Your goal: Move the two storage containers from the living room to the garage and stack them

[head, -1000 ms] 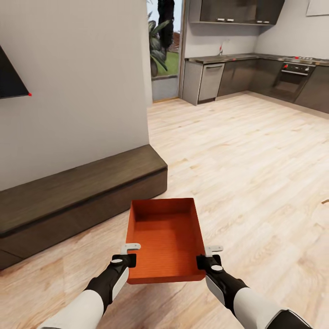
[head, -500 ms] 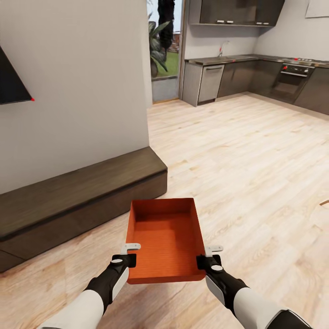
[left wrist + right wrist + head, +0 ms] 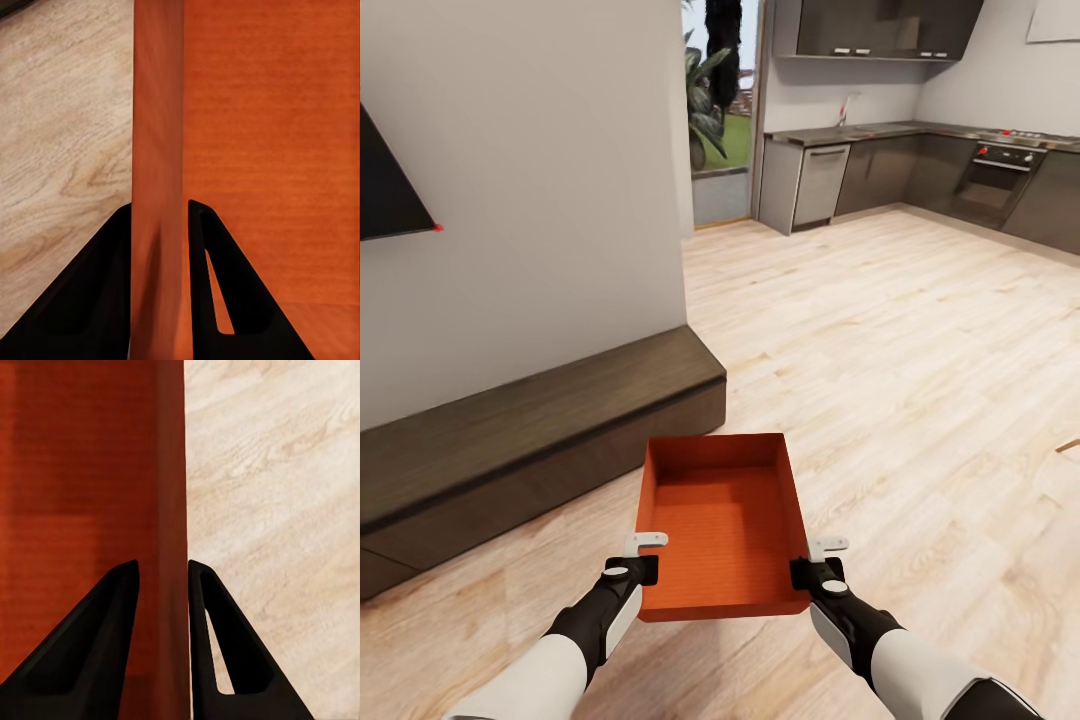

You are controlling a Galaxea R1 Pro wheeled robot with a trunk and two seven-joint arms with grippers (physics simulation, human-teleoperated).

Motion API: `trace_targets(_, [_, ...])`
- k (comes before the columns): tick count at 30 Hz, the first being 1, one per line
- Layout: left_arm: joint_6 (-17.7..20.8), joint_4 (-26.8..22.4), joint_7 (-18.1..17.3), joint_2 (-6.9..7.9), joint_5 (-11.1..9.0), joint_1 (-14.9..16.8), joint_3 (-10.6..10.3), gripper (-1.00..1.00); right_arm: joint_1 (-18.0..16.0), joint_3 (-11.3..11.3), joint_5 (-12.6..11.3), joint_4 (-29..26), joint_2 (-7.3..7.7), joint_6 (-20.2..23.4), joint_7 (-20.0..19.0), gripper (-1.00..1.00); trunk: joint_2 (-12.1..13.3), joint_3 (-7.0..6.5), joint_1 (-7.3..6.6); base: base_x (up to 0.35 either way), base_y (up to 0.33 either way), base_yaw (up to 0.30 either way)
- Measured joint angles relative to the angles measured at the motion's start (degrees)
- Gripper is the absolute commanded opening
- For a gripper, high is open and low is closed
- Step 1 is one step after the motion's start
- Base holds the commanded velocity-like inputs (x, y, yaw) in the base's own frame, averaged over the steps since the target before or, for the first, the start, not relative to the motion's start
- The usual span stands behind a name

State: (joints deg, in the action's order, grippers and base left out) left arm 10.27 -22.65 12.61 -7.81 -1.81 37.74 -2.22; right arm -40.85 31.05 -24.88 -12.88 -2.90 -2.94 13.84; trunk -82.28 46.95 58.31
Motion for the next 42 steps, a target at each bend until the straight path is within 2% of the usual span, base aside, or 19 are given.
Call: trace_targets(42, [0.0, 0.0, -0.1, 0.02, 0.1, 0.0, 0.1, -1.0, 0.0, 0.0, 0.0, 0.0, -0.02, 0.0, 0.0, -1.0, 16.9, -7.54, -9.23, 0.0, 0.0, 0.0])
